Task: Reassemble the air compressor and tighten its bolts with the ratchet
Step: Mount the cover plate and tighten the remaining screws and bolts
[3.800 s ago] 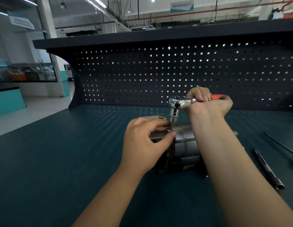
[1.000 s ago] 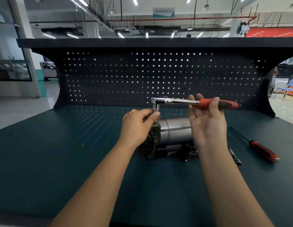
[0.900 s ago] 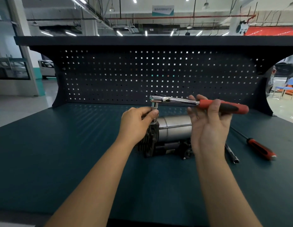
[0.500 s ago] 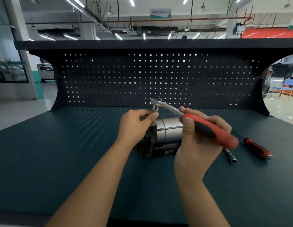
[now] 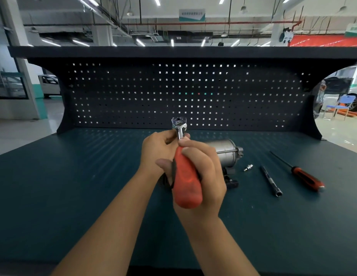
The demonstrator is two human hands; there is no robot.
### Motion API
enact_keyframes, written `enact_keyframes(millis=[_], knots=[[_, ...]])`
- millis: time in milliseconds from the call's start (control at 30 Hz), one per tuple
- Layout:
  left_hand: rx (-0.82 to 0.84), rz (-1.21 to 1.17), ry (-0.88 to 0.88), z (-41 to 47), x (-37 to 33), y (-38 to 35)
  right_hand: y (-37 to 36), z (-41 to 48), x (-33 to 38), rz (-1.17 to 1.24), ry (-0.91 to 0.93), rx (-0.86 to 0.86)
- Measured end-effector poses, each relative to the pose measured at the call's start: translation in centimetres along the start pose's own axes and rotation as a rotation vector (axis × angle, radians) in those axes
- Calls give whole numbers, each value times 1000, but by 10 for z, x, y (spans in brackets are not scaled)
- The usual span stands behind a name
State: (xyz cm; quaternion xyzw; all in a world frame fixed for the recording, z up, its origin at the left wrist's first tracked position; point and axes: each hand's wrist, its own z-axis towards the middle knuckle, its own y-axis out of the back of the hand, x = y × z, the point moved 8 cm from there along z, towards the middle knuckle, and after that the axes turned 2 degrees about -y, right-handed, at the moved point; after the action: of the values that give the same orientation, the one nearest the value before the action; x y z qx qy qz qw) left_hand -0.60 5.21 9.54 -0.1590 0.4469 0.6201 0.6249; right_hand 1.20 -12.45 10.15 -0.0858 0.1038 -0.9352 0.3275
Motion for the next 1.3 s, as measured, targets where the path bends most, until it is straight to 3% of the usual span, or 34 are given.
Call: enact_keyframes(millis=[100, 233, 333, 633, 1033, 1167, 1300], knots=[[15, -55, -14, 2, 5, 2, 8, -1, -11, -5, -27, -30], [66, 206, -176, 6, -14, 5, 11, 4, -16, 31, -54, -21], [82, 256, -207, 12, -19, 4, 14, 5, -21, 61, -94, -17], [151, -160, -158, 14, -13, 0, 19, 1, -25, 143, -124, -33], [198, -291, -101, 12, -14, -1, 29, -4, -33, 197, -166, -62], [172, -245, -86, 13, -12, 2, 35, -2, -39, 235, -288, -122], [160, -194, -62, 15, -6, 4, 41, 12, -75, 474, -507, -221]])
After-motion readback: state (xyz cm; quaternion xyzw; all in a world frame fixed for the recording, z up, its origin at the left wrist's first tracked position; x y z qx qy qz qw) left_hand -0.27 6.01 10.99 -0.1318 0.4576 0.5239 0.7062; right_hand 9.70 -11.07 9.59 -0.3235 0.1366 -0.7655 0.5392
